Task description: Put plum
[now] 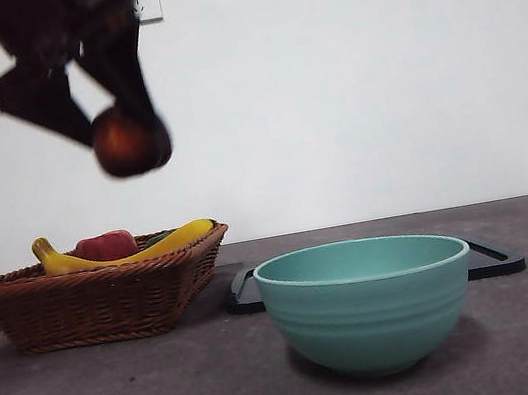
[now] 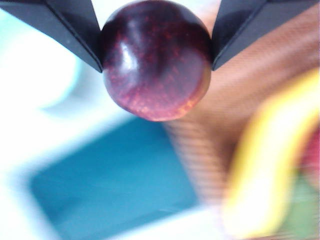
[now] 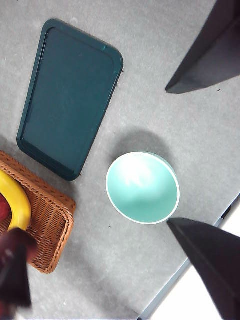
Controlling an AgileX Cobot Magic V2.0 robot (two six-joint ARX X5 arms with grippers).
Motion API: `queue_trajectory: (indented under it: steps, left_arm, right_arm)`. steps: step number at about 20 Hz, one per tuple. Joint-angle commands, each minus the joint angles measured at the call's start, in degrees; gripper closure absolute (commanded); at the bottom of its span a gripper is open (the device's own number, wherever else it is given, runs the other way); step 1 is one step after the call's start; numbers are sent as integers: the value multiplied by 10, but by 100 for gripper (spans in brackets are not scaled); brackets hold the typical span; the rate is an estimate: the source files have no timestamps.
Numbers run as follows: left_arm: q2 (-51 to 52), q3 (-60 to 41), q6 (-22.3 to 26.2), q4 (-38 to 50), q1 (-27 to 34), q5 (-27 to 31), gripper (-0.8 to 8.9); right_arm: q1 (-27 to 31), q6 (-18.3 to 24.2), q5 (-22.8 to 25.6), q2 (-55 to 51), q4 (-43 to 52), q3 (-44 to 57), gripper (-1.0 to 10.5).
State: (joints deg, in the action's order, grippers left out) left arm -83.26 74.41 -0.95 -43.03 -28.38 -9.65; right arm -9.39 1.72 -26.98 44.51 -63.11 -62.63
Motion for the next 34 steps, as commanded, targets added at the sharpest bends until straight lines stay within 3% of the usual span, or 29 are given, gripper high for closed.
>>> queue_trajectory:
  steps: [1, 7, 11, 21, 30, 34]
  left_arm:
    - [15, 12, -2, -12, -46, -16, 542]
    - [-15, 12, -2, 9, -179, -16, 542]
    - [-69, 12, -1, 33, -225, -15, 542]
    - [-206, 12, 8, 75, -245, -4, 542]
    - [-243, 12, 14, 83, -250, 2, 528]
    - [-242, 12, 14, 83, -256, 2, 428]
  right_arm:
    - [-2, 2, 0, 4, 5, -12, 549]
    - [-2, 2, 0, 3, 5, -12, 549]
    - [-2, 2, 0, 3, 4, -12, 549]
    - [-2, 2, 0, 3, 2, -12, 549]
    - [-2, 2, 0, 3, 2, -12, 549]
    - [-2, 2, 0, 4, 2, -12, 549]
